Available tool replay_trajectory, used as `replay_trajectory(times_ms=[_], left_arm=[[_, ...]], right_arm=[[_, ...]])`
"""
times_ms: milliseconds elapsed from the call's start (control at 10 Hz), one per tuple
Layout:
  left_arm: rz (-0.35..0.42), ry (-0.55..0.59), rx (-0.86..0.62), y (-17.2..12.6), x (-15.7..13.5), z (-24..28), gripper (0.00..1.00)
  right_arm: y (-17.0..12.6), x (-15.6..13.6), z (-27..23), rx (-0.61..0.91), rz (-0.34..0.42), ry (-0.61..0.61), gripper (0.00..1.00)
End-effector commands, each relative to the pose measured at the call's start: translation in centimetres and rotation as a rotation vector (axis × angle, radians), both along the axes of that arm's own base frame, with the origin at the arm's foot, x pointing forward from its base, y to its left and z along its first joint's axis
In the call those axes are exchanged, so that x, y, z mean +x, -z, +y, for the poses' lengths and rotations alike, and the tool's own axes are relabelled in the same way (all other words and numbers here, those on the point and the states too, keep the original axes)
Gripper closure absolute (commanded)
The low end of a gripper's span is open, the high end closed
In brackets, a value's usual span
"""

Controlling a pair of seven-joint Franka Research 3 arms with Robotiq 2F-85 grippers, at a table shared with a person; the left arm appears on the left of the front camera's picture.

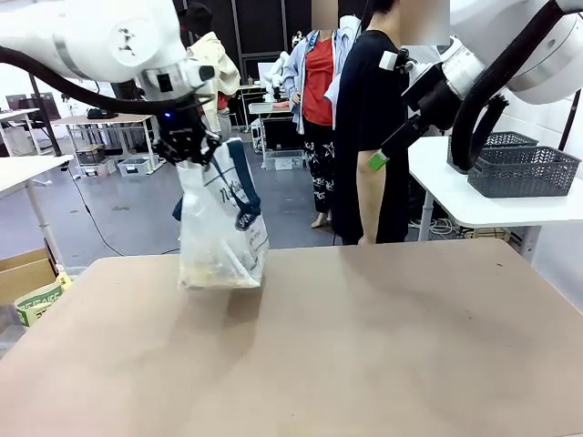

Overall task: Transfer purchased items from the store into the shopping bag.
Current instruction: Move the Reusable shopping bag to the right side of the table.

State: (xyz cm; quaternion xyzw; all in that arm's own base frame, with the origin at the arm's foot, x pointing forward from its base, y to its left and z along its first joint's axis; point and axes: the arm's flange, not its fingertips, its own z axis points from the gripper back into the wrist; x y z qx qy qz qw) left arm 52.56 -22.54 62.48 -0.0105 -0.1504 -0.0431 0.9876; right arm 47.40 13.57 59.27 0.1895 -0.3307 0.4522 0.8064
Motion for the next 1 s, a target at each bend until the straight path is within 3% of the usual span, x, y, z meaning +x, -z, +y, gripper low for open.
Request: replay_trajectory(times_ms=[0,300,900], left_arm=[[-0.04,0.011,0.047,-1.5,-1.7,4.5,1.0],[-0.173,0.006,0.066,-0.8,-3.6,12.1,1.0],[-0.292,-0.086,0.019,2.1,-9.2,21.7,1.0]], right_arm=[[0.3,-0.4,-0.1,-0.014,-0.001,-0.005,0.0],[0.3,-0.4,-0.1,-0.014,-0.001,-0.005,0.0],[0.3,-0.4,-0.1,-0.014,-0.001,-0.005,0.0]])
